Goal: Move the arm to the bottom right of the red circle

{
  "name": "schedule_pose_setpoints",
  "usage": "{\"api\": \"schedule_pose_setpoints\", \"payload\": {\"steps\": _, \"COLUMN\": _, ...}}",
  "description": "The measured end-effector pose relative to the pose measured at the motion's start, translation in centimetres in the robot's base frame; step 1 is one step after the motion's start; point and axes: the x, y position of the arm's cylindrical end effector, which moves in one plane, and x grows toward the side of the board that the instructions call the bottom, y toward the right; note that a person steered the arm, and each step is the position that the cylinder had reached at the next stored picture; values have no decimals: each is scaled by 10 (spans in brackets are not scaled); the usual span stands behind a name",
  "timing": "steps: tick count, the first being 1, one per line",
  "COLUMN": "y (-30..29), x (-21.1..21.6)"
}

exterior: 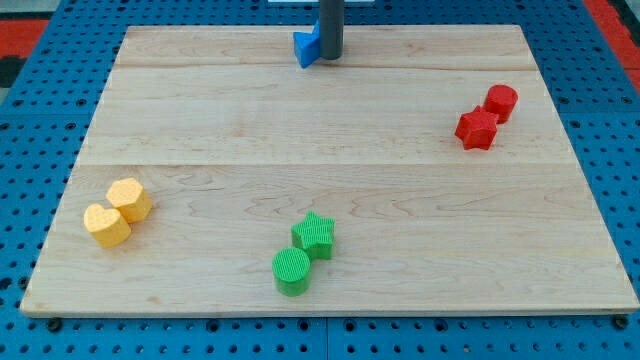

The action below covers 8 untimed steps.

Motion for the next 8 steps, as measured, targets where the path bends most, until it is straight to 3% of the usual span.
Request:
{"api": "schedule_pose_setpoints", "payload": {"steps": 1, "y": 3, "x": 30}}
{"api": "schedule_pose_setpoints", "payload": {"steps": 2, "y": 3, "x": 33}}
{"api": "schedule_pose_setpoints", "payload": {"steps": 4, "y": 43, "x": 86}}
{"api": "schedule_pose_setpoints", "payload": {"steps": 6, "y": 72, "x": 81}}
{"api": "schedule_pose_setpoints", "payload": {"steps": 8, "y": 162, "x": 53}}
